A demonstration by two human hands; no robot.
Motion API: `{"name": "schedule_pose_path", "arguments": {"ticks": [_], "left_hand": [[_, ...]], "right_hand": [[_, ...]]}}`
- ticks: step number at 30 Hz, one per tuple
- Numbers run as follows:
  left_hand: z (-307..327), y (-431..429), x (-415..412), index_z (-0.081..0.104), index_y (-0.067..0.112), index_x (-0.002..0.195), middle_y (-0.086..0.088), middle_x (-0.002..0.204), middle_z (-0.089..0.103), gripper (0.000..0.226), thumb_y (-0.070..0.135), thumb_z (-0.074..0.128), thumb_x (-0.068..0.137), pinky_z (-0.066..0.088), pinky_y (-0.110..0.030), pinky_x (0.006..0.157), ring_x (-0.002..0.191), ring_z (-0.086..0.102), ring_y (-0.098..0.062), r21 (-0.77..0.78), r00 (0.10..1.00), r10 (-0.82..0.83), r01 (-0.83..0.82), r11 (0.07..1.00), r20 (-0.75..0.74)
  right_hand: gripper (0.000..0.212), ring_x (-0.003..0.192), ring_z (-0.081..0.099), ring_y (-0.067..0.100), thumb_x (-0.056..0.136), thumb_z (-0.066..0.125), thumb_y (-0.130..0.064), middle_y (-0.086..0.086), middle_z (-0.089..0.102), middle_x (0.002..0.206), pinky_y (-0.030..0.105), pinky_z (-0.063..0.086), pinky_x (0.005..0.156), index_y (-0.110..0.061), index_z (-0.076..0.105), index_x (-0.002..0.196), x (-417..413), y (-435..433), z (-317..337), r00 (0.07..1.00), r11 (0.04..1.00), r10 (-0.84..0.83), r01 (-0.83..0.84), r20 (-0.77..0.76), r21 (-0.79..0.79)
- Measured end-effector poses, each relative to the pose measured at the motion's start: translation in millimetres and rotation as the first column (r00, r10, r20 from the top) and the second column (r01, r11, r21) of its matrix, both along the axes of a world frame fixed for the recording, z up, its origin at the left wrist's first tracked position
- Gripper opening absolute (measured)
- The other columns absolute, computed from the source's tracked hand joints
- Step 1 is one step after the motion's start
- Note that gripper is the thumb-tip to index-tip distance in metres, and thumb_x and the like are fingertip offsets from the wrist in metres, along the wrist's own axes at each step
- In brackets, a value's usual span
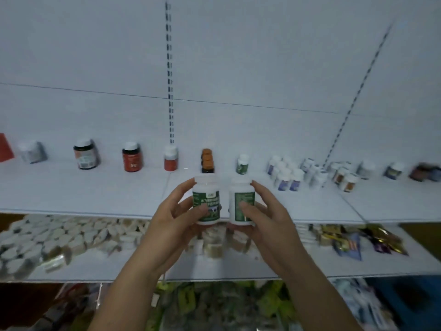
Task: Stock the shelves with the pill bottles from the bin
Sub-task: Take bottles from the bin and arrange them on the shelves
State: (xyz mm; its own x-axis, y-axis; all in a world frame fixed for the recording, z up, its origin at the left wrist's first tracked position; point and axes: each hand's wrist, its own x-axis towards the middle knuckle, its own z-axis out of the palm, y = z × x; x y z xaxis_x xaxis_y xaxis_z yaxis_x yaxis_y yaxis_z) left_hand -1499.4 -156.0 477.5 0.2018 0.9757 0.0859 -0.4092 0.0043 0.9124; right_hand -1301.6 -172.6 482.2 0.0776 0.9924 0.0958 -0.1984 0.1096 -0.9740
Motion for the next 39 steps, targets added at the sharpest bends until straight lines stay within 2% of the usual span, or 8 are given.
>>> {"name": "schedule_pose_path", "arguments": {"ticks": [3, 7, 16, 23, 27, 32, 36, 39], "left_hand": [[2, -10, 83, 0.060, 0.019, 0.138, -0.018, 0.124, 0.075, 0.056, 0.009, 0.068, 0.083, 0.057, -0.055, 0.100, 0.113, 0.072, -0.039, -0.017, 0.996, -0.080, 0.080, 0.997, 0.031], [-1, -15, 180, 0.061, 0.017, 0.136, -0.017, 0.122, 0.075, 0.054, 0.008, 0.068, 0.084, 0.062, -0.047, 0.093, 0.110, 0.074, -0.037, -0.014, 0.984, -0.179, 0.179, 0.984, -0.008], [-13, -13, 311, 0.059, 0.019, 0.141, -0.016, 0.126, 0.074, 0.055, 0.009, 0.066, 0.087, 0.056, -0.054, 0.103, 0.117, 0.070, -0.040, 0.007, 0.957, -0.258, 0.261, 0.965, -0.136], [-21, 9, 313, 0.060, 0.018, 0.141, -0.016, 0.126, 0.074, 0.043, 0.000, 0.056, 0.101, 0.050, -0.055, 0.109, 0.118, 0.071, -0.036, -0.019, 0.963, -0.197, 0.197, 0.980, -0.183], [-26, 29, 289, 0.059, 0.018, 0.142, -0.016, 0.127, 0.074, 0.043, 0.001, 0.055, 0.102, 0.051, -0.058, 0.108, 0.119, 0.070, -0.037, -0.037, 0.974, -0.140, 0.135, 0.990, -0.176], [-36, 72, 245, 0.060, 0.024, 0.139, -0.010, 0.121, 0.076, 0.043, 0.001, 0.059, 0.103, 0.055, -0.058, 0.103, 0.113, 0.073, -0.032, 0.017, 0.956, -0.028, 0.035, 0.999, -0.292], [-53, 117, 218, 0.059, 0.035, 0.137, -0.006, 0.117, 0.077, 0.047, 0.008, 0.069, 0.100, 0.057, -0.058, 0.100, 0.111, 0.073, -0.028, 0.101, 0.905, 0.040, 0.003, 0.995, -0.423], [-70, 152, 203, 0.058, 0.037, 0.139, 0.004, 0.127, 0.073, 0.051, 0.013, 0.075, 0.097, 0.057, -0.047, 0.103, 0.117, 0.070, -0.018, 0.168, 0.866, 0.097, -0.016, 0.986, -0.490]], "right_hand": [[0.056, 0.107, 0.075, 0.028, 0.097, 0.067, -0.006, 0.005, 0.077, 0.119, 0.051, 0.062, 0.090, -0.029, 0.054, 0.147, 83, -25, -1, 0.995, 0.995, -0.099, 0.099, 0.023, 0.000], [0.057, 0.110, 0.074, 0.025, 0.095, 0.072, -0.010, 0.001, 0.076, 0.121, 0.050, 0.061, 0.091, -0.038, 0.058, 0.141, 177, -55, -6, 0.977, 0.977, -0.213, 0.212, 0.020, 0.024], [0.050, 0.111, 0.073, 0.020, 0.095, 0.073, -0.011, -0.008, 0.075, 0.120, 0.048, 0.062, 0.092, -0.044, 0.061, 0.130, 293, -74, -25, 0.949, 0.949, -0.314, 0.313, 0.026, 0.021], [0.049, 0.106, 0.075, 0.017, 0.096, 0.071, -0.005, -0.009, 0.078, 0.110, 0.048, 0.062, 0.091, -0.047, 0.062, 0.121, 292, -44, -35, 0.964, 0.964, -0.267, 0.267, 0.013, -0.017], [0.049, 0.106, 0.075, 0.023, 0.095, 0.071, -0.002, 0.000, 0.078, 0.114, 0.049, 0.063, 0.088, -0.037, 0.063, 0.128, 268, -8, -40, 0.977, 0.977, -0.212, 0.212, 0.019, -0.034], [0.052, 0.106, 0.075, 0.023, 0.093, 0.072, 0.000, 0.003, 0.078, 0.113, 0.045, 0.063, 0.087, -0.030, 0.061, 0.134, 227, 50, -52, 0.984, 0.987, -0.153, 0.156, 0.090, -0.029], [0.055, 0.103, 0.073, 0.009, 0.089, 0.080, -0.009, -0.010, 0.078, 0.109, 0.033, 0.062, 0.088, -0.039, 0.060, 0.129, 199, 98, -67, 0.949, 0.979, -0.195, 0.205, 0.247, -0.014], [0.055, 0.101, 0.072, 0.005, 0.087, 0.081, -0.011, -0.012, 0.076, 0.110, 0.023, 0.060, 0.082, -0.040, 0.057, 0.127, 183, 129, -80, 0.928, 0.975, -0.199, 0.218, 0.314, -0.026]]}}
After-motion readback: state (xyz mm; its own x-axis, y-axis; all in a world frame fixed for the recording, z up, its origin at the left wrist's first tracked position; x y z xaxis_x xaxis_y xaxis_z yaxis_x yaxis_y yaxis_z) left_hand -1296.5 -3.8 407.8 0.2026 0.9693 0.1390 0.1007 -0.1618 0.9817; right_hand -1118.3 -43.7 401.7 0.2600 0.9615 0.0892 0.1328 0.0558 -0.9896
